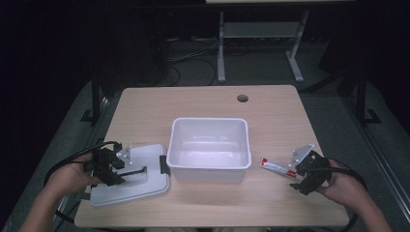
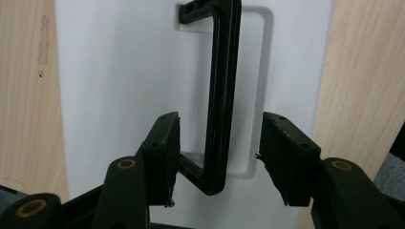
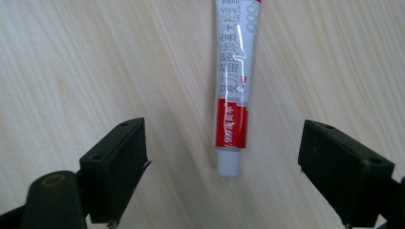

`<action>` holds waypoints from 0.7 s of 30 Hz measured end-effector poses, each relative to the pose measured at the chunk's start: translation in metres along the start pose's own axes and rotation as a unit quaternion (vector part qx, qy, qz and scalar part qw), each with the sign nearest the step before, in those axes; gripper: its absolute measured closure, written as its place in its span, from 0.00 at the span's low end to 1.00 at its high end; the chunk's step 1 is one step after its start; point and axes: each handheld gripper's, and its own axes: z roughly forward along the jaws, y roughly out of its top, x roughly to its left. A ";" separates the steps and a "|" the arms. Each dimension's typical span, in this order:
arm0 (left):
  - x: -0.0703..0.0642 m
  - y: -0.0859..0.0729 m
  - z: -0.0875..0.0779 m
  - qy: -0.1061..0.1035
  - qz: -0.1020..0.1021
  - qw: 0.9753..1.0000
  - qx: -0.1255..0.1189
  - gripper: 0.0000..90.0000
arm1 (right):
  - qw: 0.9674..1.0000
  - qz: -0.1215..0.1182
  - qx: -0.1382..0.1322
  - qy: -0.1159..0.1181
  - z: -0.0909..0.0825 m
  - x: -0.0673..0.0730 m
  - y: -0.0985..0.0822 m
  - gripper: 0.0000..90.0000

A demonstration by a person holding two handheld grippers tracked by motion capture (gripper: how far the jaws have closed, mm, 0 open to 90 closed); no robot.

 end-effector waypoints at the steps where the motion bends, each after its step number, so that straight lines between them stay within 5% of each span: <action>1: 0.000 0.000 0.000 0.000 0.000 1.000 0.000 0.53 | 1.000 -0.006 0.007 0.003 0.001 -0.003 0.002 0.20; 21: 0.001 -0.002 0.005 0.003 -0.010 1.000 0.000 0.44 | 0.992 -0.080 0.081 0.050 0.024 -0.026 0.032 0.50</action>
